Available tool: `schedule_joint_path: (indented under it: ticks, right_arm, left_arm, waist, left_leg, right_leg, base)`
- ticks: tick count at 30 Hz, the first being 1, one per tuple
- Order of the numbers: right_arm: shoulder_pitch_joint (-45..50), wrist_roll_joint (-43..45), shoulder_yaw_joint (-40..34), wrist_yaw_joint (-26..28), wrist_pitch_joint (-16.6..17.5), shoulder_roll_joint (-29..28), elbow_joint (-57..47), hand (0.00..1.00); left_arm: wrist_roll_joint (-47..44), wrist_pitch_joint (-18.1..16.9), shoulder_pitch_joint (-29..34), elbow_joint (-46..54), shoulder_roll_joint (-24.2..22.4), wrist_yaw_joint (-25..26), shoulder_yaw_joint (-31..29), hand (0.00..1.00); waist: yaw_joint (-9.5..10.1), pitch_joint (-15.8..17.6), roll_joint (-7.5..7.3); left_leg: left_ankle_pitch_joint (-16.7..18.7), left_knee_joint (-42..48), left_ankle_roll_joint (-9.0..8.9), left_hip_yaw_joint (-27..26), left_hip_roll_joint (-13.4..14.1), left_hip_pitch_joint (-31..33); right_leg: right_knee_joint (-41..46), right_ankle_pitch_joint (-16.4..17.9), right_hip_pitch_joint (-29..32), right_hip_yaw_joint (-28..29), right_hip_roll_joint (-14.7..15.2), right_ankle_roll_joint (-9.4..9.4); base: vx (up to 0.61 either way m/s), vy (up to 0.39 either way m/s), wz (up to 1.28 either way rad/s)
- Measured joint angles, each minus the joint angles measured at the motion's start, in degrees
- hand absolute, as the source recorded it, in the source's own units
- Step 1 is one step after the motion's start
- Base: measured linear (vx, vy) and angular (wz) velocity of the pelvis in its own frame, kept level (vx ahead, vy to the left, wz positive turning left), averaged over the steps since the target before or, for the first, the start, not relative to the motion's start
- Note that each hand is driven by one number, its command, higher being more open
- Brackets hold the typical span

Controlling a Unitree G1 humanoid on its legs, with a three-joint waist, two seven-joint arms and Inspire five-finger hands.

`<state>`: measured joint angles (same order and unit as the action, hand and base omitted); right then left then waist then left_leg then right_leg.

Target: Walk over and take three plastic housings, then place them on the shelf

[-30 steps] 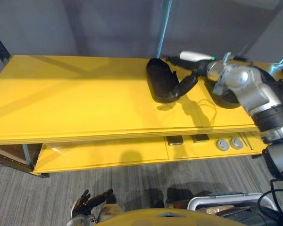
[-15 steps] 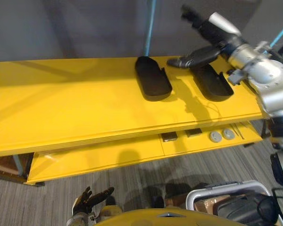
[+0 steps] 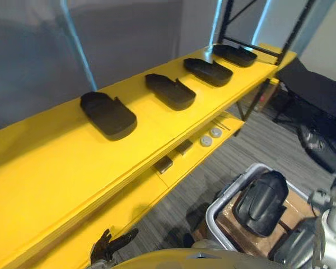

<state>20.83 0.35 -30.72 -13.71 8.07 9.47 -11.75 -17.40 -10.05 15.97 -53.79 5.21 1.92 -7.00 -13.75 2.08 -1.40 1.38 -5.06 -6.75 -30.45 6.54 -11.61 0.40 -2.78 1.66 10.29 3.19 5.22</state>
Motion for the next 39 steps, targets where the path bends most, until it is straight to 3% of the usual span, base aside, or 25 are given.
schedule_joint_path:
  ticks: [4,7,11,16,17,19,21,24,28,32,35,37,39]
  right_arm:
    - [5.7,-0.2,1.2,-4.2,4.8,-6.0,0.7,1.00]
    - [8.2,0.6,1.6,-6.6,7.1,-6.6,3.3,1.00]
    - [10.1,5.2,3.7,-6.6,8.8,-7.8,4.4,1.00]
    - [9.5,9.5,11.7,-6.1,9.8,-8.1,5.6,1.00]
    - [8.0,9.7,13.5,-5.5,10.1,-8.0,7.0,1.00]
    - [4.3,9.6,16.3,-5.1,10.3,-7.2,10.1,1.00]
    - [0.1,9.6,19.4,-5.1,10.3,-5.4,12.4,1.00]
    - [-3.3,11.9,20.7,-4.1,10.3,-3.9,12.8,1.00]
    - [-5.5,12.5,20.9,-2.2,10.3,-3.0,14.2,1.00]
    - [-6.8,13.5,21.8,-0.8,10.3,-3.0,14.3,1.00]
    - [-6.7,14.5,23.1,-1.5,10.3,-3.2,14.2,1.00]
    - [-7.0,14.1,24.5,-2.1,10.3,-5.2,12.9,1.00]
    - [-6.1,14.0,24.2,-2.8,10.3,-7.5,12.3,1.00]
  left_arm:
    - [0.0,0.0,0.9,0.4,-0.4,0.0,0.0,1.00]
    - [0.0,0.0,2.4,1.9,-0.7,-0.1,-0.1,1.00]
    - [0.4,1.5,3.0,2.8,-0.8,-0.7,-0.2,1.00]
    - [5.9,5.3,3.4,3.1,-0.7,-4.6,-0.6,1.00]
    - [6.5,5.2,3.4,3.1,-0.2,-5.2,-0.6,1.00]
    - [6.2,5.2,3.4,3.1,0.4,-5.4,-0.6,1.00]
    - [3.5,5.0,3.3,2.5,0.3,-4.8,-0.7,1.00]
    - [3.4,4.1,4.0,0.7,-0.4,-4.7,-0.6,1.00]
    - [-0.6,1.8,4.2,0.3,-0.7,-3.5,-0.6,1.00]
    - [-0.7,1.4,3.3,0.9,-0.9,-2.7,-0.6,1.00]
    - [-0.7,1.2,2.5,2.3,-1.6,-1.9,-0.8,1.00]
    - [0.1,0.7,1.9,2.7,-3.0,-1.4,-2.2,1.00]
    - [0.1,0.0,1.8,3.6,-3.4,-1.9,-1.9,1.00]
  waist:
    - [-0.76,0.2,0.56]
    - [-1.13,0.2,0.48]
    - [-0.80,0.2,0.61]
    - [-0.44,0.3,1.44]
    - [-0.14,0.6,1.72]
    - [1.39,1.9,1.48]
    - [3.00,3.0,2.18]
    - [5.21,4.3,3.40]
    - [6.28,4.2,4.18]
    - [7.68,5.3,3.40]
    - [9.08,6.0,3.47]
    - [9.73,7.3,4.03]
    - [9.39,7.5,4.56]
  left_leg:
    - [0.7,0.0,-0.43,-3.2,0.0,-1.7]
    - [1.5,0.0,-0.89,-4.6,-0.1,-2.0]
    - [1.7,0.0,-1.06,-5.5,0.2,-2.1]
    - [2.2,0.6,-1.68,-6.8,0.9,-3.4]
    - [3.8,3.6,-1.75,-6.8,1.3,-3.1]
    - [6.8,10.3,0.31,-3.7,2.7,-2.1]
    - [10.3,20.6,3.92,4.5,3.9,1.9]
    - [11.8,29.5,6.42,12.7,3.8,5.4]
    - [12.8,27.3,5.19,14.8,3.4,5.2]
    - [12.8,27.1,5.11,16.0,3.3,5.3]
    - [13.7,32.0,4.82,18.1,3.7,6.5]
    - [17.9,38.3,4.80,21.7,4.4,8.1]
    - [21.5,35.3,4.66,21.5,4.0,6.8]
  right_leg:
    - [0.4,-0.1,0.1,2.7,-0.8,0.12]
    - [0.3,0.0,0.3,3.6,-0.8,-0.07]
    - [-0.1,0.1,0.2,3.6,-1.1,-0.29]
    - [-0.6,0.0,0.0,4.7,-2.4,-0.11]
    - [-0.5,0.0,-0.1,5.6,-2.8,-0.20]
    - [-0.1,0.0,-0.3,8.8,-3.5,-0.30]
    - [-0.3,0.3,0.1,11.9,-3.6,-0.88]
    - [-0.3,0.2,0.3,12.9,-3.4,-0.95]
    - [-0.3,0.2,1.7,11.8,-3.5,-0.89]
    - [1.4,0.6,2.5,10.1,-3.5,-1.29]
    - [12.0,4.4,6.1,6.8,-5.1,-1.14]
    - [18.9,4.5,8.6,5.8,-7.3,-1.33]
    - [21.5,4.5,10.6,4.8,-9.0,-1.31]
  base:
    - [-0.01,-0.007,-0.41]
    - [-0.01,0.000,-0.22]
    - [0.02,-0.019,-0.03]
    - [0.05,-0.032,-0.17]
    - [0.09,-0.057,-0.56]
    - [0.05,-0.050,-0.79]
    - [0.02,-0.022,-0.71]
    - [0.01,0.088,-0.57]
    - [0.03,0.086,-0.06]
    - [0.01,0.063,0.02]
    - [0.02,-0.031,-0.09]
    - [-0.04,-0.034,-0.65]
    - [-0.17,0.037,-0.66]
